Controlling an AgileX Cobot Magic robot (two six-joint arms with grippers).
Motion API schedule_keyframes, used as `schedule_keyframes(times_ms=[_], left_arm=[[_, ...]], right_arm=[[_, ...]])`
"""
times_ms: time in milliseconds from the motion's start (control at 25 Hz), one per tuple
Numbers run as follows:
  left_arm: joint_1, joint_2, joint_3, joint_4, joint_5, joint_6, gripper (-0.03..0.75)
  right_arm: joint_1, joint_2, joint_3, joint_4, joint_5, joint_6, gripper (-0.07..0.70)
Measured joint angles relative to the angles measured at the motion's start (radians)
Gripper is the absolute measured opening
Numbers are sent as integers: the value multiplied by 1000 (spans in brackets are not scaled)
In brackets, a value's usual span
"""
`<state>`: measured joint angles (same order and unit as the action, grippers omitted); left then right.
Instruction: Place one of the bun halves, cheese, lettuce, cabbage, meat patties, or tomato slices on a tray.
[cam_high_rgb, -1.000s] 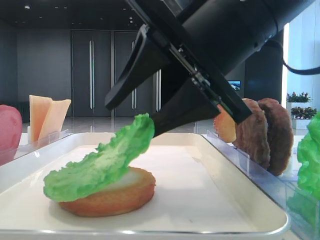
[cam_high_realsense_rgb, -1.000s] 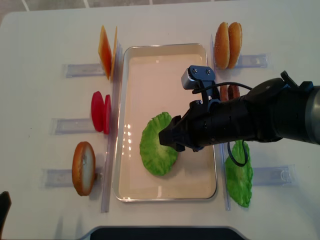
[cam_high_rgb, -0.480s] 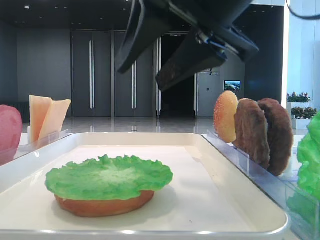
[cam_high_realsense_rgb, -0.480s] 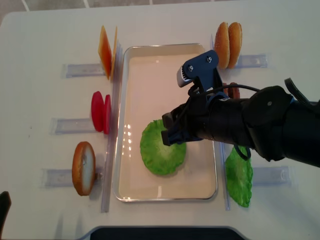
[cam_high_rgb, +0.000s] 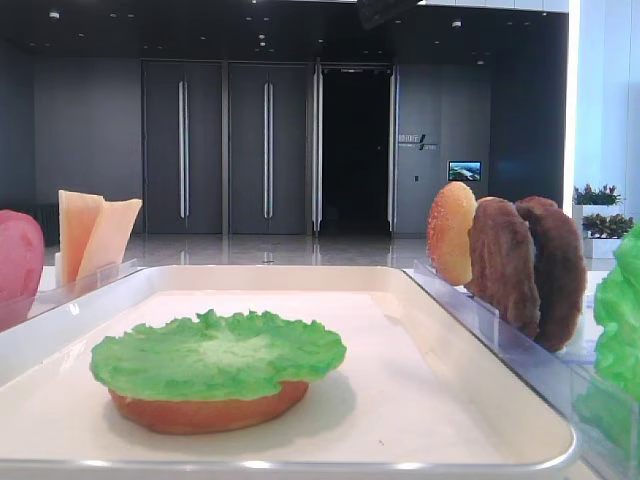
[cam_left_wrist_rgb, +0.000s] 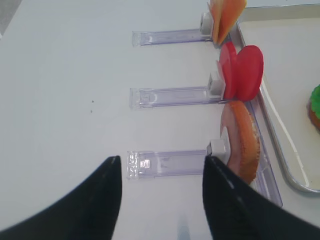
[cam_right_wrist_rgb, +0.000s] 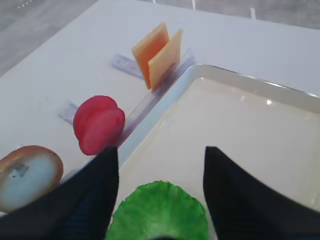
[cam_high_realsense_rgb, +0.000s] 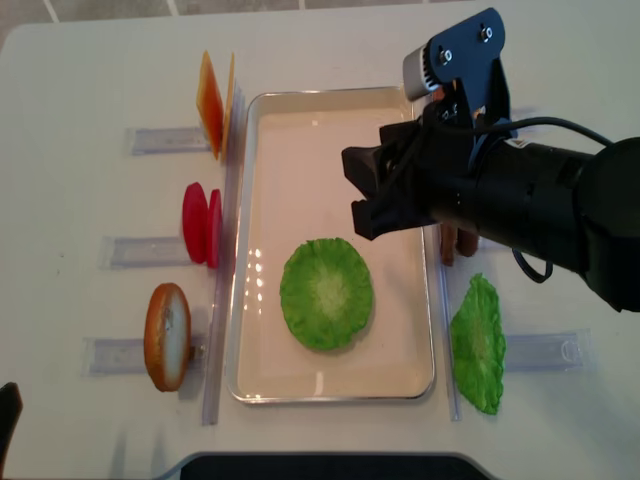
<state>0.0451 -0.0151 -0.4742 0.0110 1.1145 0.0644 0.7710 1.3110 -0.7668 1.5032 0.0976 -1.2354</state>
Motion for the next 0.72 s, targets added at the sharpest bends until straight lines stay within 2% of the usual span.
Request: schedule_keyframes(times_ms=[200,720], left_arm=[[0,0,0,0,-1,0,393],[0,0,0,0,-1,-1,391]], right_arm=[[-33,-5,0,0,10,0,375],[-36,-5,0,-16,17,-2,369]])
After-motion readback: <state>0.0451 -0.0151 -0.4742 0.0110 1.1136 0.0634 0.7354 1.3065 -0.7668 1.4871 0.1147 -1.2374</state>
